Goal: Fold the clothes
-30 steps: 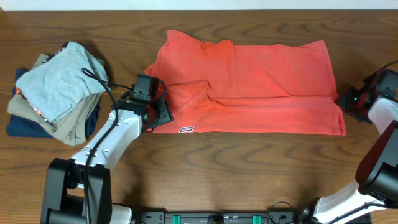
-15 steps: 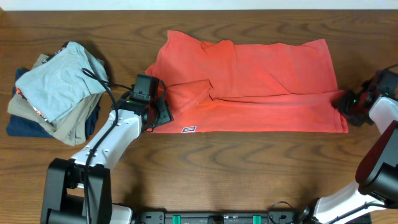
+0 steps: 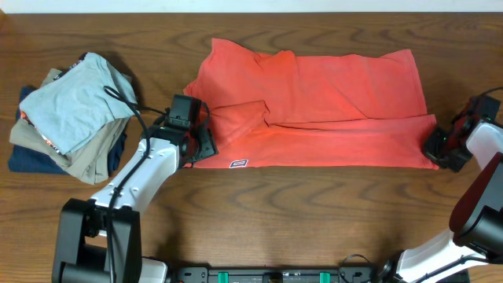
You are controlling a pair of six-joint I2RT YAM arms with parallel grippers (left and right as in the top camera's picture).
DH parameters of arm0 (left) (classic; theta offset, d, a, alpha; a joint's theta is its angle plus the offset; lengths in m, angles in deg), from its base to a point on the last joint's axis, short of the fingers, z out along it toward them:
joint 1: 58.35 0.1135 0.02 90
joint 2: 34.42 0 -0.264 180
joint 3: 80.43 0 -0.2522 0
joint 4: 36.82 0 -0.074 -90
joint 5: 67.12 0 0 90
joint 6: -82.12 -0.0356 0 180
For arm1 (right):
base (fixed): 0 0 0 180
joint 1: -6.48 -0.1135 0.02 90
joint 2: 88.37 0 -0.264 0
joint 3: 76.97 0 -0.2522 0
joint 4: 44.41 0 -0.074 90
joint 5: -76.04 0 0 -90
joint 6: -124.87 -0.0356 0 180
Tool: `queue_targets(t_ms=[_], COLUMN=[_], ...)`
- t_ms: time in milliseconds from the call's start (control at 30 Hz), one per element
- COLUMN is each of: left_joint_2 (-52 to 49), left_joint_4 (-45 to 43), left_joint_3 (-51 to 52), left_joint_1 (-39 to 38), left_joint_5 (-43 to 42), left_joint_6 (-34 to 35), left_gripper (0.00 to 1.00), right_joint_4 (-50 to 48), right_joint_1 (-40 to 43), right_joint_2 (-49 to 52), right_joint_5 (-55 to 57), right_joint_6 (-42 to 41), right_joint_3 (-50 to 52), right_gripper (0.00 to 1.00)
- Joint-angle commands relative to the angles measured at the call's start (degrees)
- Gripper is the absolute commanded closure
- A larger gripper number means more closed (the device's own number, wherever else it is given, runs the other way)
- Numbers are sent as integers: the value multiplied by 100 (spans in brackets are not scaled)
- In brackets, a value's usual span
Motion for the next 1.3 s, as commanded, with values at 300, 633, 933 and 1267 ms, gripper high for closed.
queue_targets(t_ms=[300,633,933,1267], left_joint_2=[-820,-1086,-1060,131], left_joint_4=[105,1486,2610,2498], left_joint_3=[44,44,44,-518], left_joint_1=[31,31,28,28], left_joint_5=[374,343,-415,369], left_joint_6=[-48,411,745,577], left_gripper=[35,41,41,31], right_joint_4=[409,743,761,1204], right_joint_1=[81,256,363,363], right_joint_2=[15,15,11,-420], right_joint_5=[1104,2026,1912,1200], right_joint_6=[31,-507,-527,-455], right_joint_3=[83,81,70,-625], right_gripper=[99,98,98,90])
